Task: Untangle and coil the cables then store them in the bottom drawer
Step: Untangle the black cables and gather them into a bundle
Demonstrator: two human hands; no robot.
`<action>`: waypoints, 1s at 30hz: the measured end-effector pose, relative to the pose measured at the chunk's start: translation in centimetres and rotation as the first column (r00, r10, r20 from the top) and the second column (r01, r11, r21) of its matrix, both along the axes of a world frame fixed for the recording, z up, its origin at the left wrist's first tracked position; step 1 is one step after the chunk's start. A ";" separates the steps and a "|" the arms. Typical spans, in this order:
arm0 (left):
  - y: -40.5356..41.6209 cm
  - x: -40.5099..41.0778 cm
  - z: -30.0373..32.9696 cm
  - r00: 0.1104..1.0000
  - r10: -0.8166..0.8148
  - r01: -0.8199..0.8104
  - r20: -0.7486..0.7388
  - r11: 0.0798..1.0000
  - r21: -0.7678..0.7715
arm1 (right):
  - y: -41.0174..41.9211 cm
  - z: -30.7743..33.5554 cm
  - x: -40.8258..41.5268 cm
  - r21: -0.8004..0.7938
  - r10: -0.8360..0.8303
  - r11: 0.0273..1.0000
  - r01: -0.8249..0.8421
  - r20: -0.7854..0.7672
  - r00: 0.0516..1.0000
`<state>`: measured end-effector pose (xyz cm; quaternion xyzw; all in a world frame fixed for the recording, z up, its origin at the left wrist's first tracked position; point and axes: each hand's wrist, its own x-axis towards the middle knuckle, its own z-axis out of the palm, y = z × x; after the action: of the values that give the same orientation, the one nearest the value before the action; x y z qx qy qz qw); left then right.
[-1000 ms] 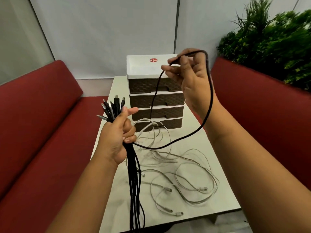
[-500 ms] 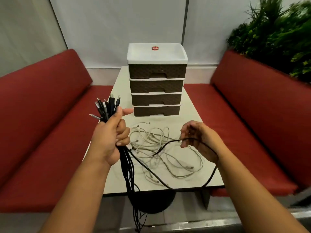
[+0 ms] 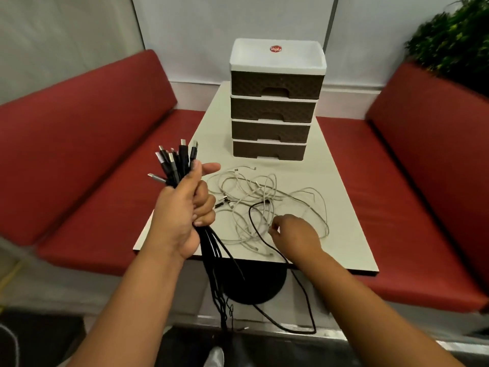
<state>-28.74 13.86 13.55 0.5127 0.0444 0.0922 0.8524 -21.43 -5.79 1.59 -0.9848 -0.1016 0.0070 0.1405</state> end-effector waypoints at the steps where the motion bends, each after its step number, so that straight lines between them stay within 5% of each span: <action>1: 0.0 -0.1 0.1 1.000 0.005 -0.005 -0.001 1.000 0.003 | 1.1 -0.6 0.0 -0.020 0.034 0.999 -0.034 0.005 0.999; 7: 0.1 -0.7 0.4 1.000 0.004 -0.004 0.007 1.000 0.013 | 3.0 -3.7 0.8 -0.115 0.031 0.993 -0.030 0.003 1.000; 11: 0.3 -0.9 0.5 1.000 -0.003 0.003 0.007 1.000 0.012 | 2.7 -1.1 2.0 0.232 -0.044 0.972 0.027 0.069 0.997; 15: 0.0 -0.9 0.7 1.000 -0.024 0.024 0.007 1.000 0.012 | 2.4 4.6 1.8 0.766 -0.076 0.642 0.028 0.028 0.997; 21: -0.3 -1.1 1.3 0.999 -0.044 0.044 0.015 0.999 0.014 | 0.4 11.5 -2.4 0.964 0.011 0.257 -0.060 0.059 0.998; 26: -0.3 -2.0 2.6 0.996 -0.086 0.086 -0.007 0.996 -0.014 | -2.7 10.7 -7.5 0.972 0.358 0.237 0.005 -0.092 0.929; 28: -0.3 -2.5 3.5 0.994 -0.109 0.110 0.006 0.993 -0.033 | -3.8 8.8 -9.0 0.934 0.426 0.348 0.078 -0.232 0.875; 30: -0.3 -2.9 4.7 0.992 -0.124 0.125 0.027 0.992 -0.035 | -4.3 6.9 -10.3 0.819 0.426 0.565 0.093 -0.387 0.817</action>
<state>-31.63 13.61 18.28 0.4976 0.0035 0.0441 0.8663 -31.71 -10.05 8.49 -0.7486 -0.1461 0.2545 0.5945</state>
